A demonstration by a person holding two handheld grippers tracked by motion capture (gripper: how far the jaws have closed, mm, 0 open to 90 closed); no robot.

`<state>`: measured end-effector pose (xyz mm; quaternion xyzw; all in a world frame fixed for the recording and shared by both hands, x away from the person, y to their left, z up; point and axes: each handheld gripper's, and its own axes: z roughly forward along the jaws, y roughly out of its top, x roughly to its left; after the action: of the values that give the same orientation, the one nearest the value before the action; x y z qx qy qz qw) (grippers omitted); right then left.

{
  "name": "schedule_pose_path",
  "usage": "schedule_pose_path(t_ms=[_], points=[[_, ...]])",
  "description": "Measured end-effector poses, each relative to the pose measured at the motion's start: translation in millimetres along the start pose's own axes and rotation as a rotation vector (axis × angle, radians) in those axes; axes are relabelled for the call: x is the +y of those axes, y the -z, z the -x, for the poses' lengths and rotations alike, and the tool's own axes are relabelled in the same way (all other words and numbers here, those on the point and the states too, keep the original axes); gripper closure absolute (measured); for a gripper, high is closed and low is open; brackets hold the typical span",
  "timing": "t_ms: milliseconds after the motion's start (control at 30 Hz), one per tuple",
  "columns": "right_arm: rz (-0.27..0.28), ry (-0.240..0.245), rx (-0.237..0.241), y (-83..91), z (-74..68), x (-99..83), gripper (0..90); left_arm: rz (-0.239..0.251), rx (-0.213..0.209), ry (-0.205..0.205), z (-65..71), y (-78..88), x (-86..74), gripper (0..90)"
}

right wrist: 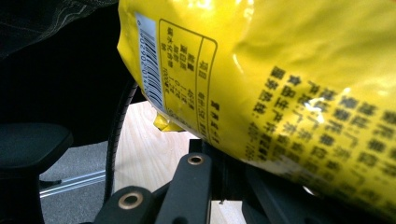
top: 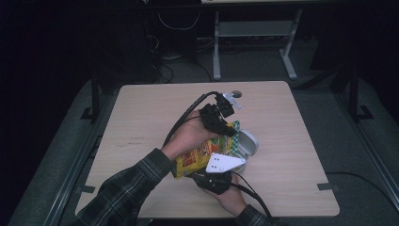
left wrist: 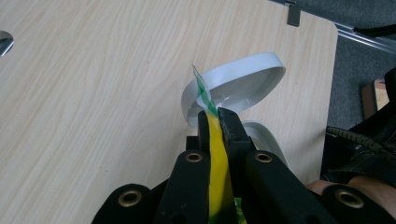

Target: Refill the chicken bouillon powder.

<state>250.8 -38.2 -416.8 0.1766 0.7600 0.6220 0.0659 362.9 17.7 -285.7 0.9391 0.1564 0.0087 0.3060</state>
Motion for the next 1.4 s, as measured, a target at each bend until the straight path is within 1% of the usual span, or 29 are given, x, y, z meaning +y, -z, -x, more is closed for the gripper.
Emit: schedule_pose_path(t_ms=[533, 1233, 1400], points=[[0.002, -0.004, 0.002, 0.2, 0.1, 0.0, 90.0, 0.000, -0.003, 0.016, 1.0, -1.5, 0.7, 89.7], [0.006, -0.005, 0.005, 0.3, 0.6, 0.1, 90.0, -0.011, -0.003, 0.014, 0.1, -3.2, 2.3, 89.7], [0.007, -0.004, 0.004, 0.2, 0.6, 0.1, 90.0, -0.013, -0.004, 0.018, 0.3, -3.6, 2.5, 89.7]])
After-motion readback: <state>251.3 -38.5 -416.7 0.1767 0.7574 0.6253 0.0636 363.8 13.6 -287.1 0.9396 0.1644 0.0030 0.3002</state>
